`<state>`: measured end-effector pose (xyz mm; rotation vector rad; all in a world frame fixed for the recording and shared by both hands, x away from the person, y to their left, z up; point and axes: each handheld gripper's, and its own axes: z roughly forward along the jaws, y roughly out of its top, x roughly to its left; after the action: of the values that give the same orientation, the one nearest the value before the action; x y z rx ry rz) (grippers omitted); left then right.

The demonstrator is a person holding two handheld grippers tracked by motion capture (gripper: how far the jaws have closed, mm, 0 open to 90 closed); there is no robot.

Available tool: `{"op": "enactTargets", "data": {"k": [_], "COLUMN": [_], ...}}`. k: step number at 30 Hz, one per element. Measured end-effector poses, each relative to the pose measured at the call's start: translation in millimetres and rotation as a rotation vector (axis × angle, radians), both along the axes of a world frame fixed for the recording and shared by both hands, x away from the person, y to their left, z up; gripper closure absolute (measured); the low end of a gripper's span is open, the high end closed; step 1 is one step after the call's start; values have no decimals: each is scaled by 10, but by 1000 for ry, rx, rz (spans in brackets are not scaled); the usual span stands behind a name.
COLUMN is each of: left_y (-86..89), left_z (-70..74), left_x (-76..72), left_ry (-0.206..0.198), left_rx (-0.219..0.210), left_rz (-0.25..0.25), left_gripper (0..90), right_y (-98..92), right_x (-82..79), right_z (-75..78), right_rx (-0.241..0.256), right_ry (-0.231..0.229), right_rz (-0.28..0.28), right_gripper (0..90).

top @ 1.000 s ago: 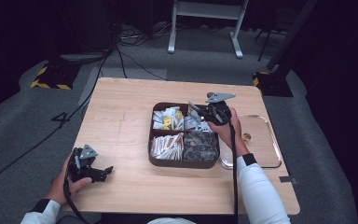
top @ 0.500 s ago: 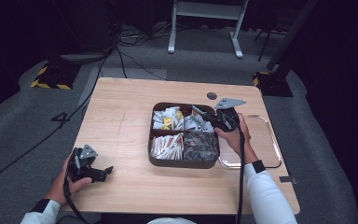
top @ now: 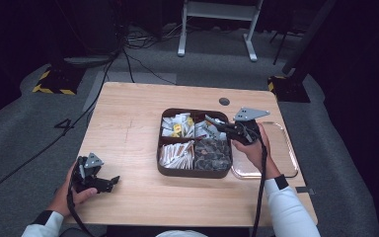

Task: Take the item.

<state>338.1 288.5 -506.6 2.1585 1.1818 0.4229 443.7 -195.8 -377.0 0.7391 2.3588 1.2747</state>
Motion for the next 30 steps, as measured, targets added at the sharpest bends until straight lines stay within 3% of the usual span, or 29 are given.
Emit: {"op": "enactTargets", "data": {"k": [30], "left_y": [0], "left_z": [0], "left_x": [0], "left_ry": [0], "left_rx": [0], "left_rz": [0], "left_gripper": [3], "right_y": [37], "right_x": [-490], "right_z": [18], "right_rx": [-14], "right_ry": [-5], "right_rz": [142], "right_gripper": [900]}}
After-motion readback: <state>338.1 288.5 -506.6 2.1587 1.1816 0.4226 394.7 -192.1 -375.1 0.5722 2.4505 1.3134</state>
